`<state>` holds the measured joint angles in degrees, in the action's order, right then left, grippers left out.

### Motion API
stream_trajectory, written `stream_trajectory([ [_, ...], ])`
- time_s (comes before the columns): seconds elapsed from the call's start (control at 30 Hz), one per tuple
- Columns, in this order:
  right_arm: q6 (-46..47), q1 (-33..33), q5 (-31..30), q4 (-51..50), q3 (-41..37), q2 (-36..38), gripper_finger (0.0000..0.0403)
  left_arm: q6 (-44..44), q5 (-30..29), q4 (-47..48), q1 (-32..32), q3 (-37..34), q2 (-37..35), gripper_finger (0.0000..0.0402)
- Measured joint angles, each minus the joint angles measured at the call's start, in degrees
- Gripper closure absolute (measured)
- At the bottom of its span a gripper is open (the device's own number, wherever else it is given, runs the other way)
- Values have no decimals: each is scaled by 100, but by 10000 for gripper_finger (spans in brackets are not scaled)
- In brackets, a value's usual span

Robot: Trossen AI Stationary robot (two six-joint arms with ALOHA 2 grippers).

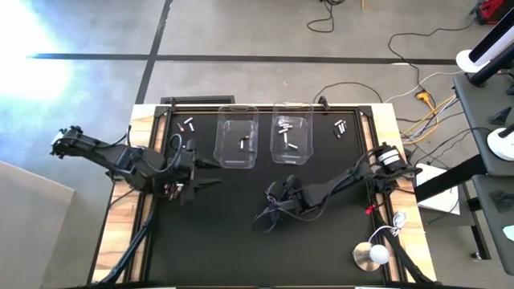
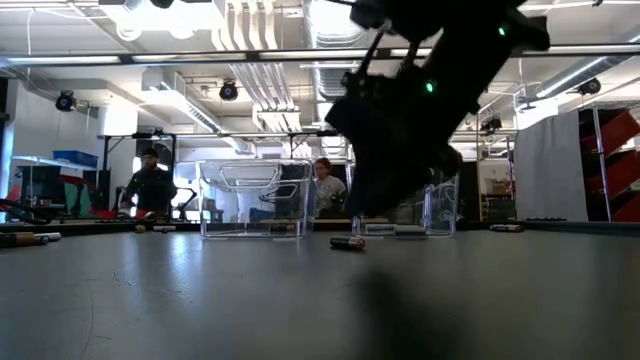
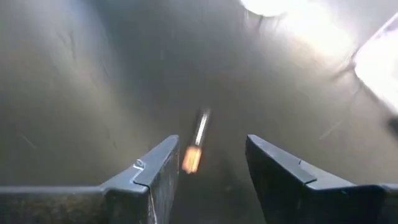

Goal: Sort batteries
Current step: Put the black battery into the left transparent bin

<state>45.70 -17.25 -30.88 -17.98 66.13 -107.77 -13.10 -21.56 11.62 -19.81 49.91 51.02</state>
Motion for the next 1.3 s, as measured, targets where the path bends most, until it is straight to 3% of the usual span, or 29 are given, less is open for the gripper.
stream_trajectory([
  [0.3, 119, 11, 192, 551, 29, -533, 256, -306, -12, 696, -2, 0, -395, 212],
  [0.5, 64, 10, 336, 532, 35, -721, 298, -341, -19, 1009, -2, -4, -500, 212],
  [0.77, -110, 24, 556, 511, -77, -694, 379, -954, 913, 1643, -50, -301, -426, 212],
  [1.0, -1129, 59, 1141, -194, 447, -390, 378, -1187, 1180, 1324, -331, -1087, -365, 212],
  [1.3, -1949, 78, 1788, -497, 1747, -78, 382, -679, 1163, -606, -479, -2002, 172, 212],
])
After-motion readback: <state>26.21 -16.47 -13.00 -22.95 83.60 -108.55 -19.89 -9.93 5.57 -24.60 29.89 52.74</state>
